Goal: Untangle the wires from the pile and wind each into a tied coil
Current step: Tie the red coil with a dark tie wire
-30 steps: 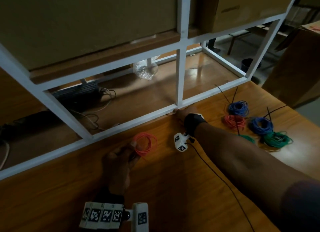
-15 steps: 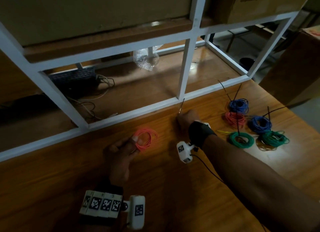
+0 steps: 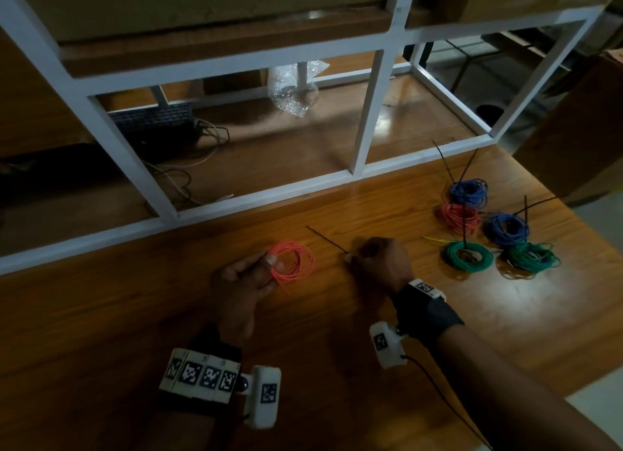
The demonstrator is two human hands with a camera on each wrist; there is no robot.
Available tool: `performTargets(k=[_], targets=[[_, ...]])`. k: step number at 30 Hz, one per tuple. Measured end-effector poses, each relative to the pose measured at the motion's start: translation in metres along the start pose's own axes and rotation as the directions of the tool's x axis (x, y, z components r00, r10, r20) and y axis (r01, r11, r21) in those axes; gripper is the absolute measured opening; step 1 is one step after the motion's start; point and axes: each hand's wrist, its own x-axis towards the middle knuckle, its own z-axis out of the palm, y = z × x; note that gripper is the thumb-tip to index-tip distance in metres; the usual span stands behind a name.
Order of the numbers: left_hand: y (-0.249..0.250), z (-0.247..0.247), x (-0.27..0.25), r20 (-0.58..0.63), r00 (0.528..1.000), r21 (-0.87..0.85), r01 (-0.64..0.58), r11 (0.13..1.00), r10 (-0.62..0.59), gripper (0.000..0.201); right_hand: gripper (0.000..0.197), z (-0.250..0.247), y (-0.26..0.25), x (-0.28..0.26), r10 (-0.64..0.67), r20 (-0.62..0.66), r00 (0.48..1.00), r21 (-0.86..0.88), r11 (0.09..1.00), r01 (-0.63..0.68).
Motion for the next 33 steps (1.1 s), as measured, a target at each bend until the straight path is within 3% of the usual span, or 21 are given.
performTargets(k=[9, 11, 13, 16, 21, 27, 33], targets=[[-0.005, 0.012, 0.001, 0.022, 1.000, 0.002, -0.015, 1.000, 0.014, 0.026, 0.016, 0.018, 0.005, 0.010, 0.007, 0.027, 1.000, -0.176, 0.984, -0.003], [-0.007, 0.011, 0.000, 0.017, 1.000, 0.011, -0.021, 1.000, 0.021, 0.026, 0.014, 0.016, 0.004, 0.006, 0.012, 0.075, 0.997, -0.092, 0.996, -0.005], [-0.007, 0.007, 0.000, -0.001, 1.000, 0.019, -0.022, 1.000, 0.022, 0.026, 0.005, 0.011, 0.002, -0.003, 0.068, 0.102, 0.992, 0.162, 0.983, -0.084], [-0.008, -0.007, 0.005, -0.049, 0.997, 0.063, -0.058, 0.996, 0.061, 0.026, 0.020, 0.000, -0.008, -0.022, 0.141, 0.143, 0.980, 0.456, 0.869, -0.191], [-0.005, -0.023, 0.015, -0.111, 0.991, 0.067, -0.069, 0.995, 0.077, 0.036, 0.017, -0.018, -0.029, -0.060, 0.046, 0.291, 0.956, 0.448, 0.876, -0.179], [-0.004, -0.023, 0.011, -0.094, 0.988, 0.080, -0.118, 0.990, 0.125, 0.030, 0.020, -0.005, -0.039, -0.077, 0.068, 0.388, 0.919, 0.395, 0.889, -0.233], [-0.010, -0.016, -0.011, 0.098, 0.983, 0.153, -0.169, 0.974, 0.155, 0.020, 0.015, 0.007, -0.052, -0.085, 0.070, 0.341, 0.938, 0.505, 0.828, -0.245]])
